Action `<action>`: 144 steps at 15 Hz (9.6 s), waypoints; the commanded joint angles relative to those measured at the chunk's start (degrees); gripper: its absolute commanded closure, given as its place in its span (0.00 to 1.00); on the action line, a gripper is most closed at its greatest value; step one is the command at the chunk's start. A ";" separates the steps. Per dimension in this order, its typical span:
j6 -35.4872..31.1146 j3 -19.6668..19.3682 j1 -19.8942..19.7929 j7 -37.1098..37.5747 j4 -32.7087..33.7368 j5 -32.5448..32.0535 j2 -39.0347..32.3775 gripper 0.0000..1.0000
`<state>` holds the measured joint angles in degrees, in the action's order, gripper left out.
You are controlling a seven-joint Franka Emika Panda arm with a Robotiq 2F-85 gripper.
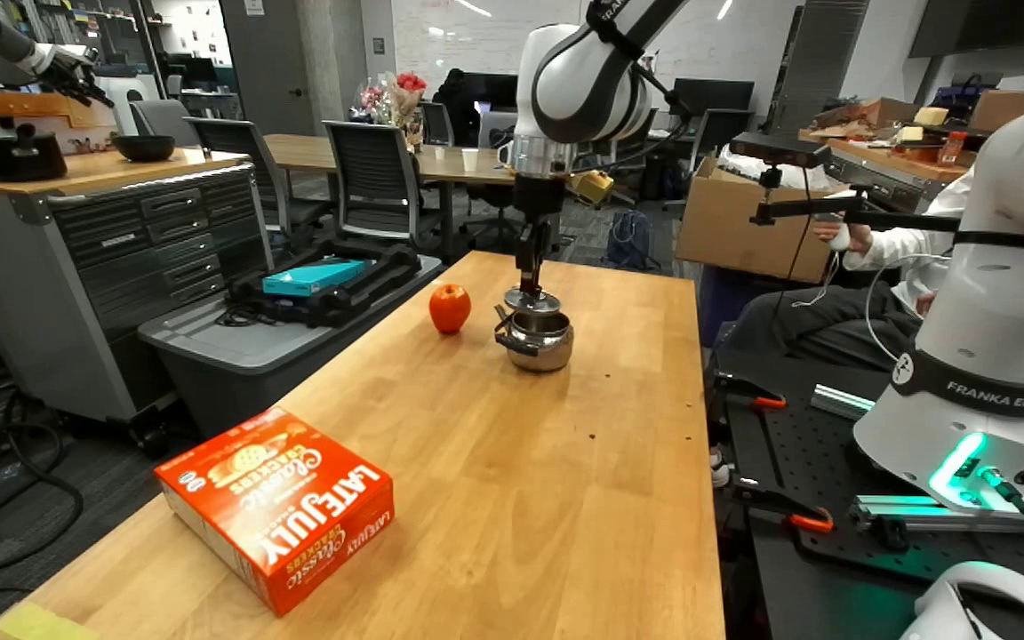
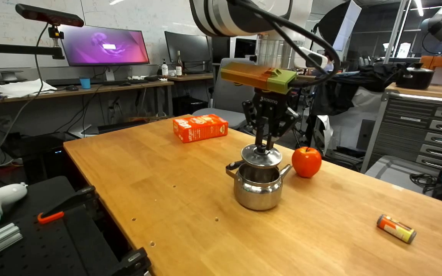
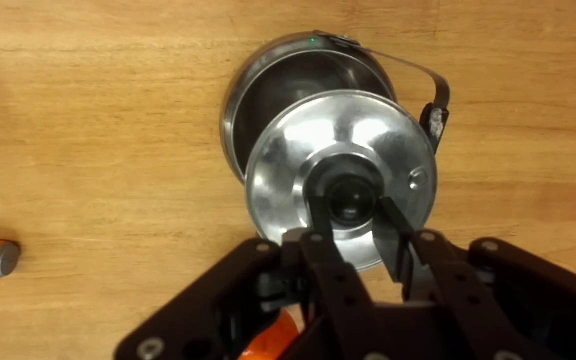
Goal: Cover the the silver pot with the silver lid
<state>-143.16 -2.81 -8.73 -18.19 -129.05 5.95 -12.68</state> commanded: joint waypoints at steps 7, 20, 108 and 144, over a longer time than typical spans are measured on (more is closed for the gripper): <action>-0.13 -0.18 -0.72 -0.73 -0.26 0.25 -0.38 0.93; 1.00 -0.51 -2.29 -0.67 1.52 0.20 -3.89 0.93; 1.78 -1.40 -1.61 0.48 2.03 -4.09 -4.68 0.45; 3.66 -6.62 1.30 -1.39 -18.58 3.17 31.37 0.00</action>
<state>-138.80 -6.87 -8.75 -18.49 -145.28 7.27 14.61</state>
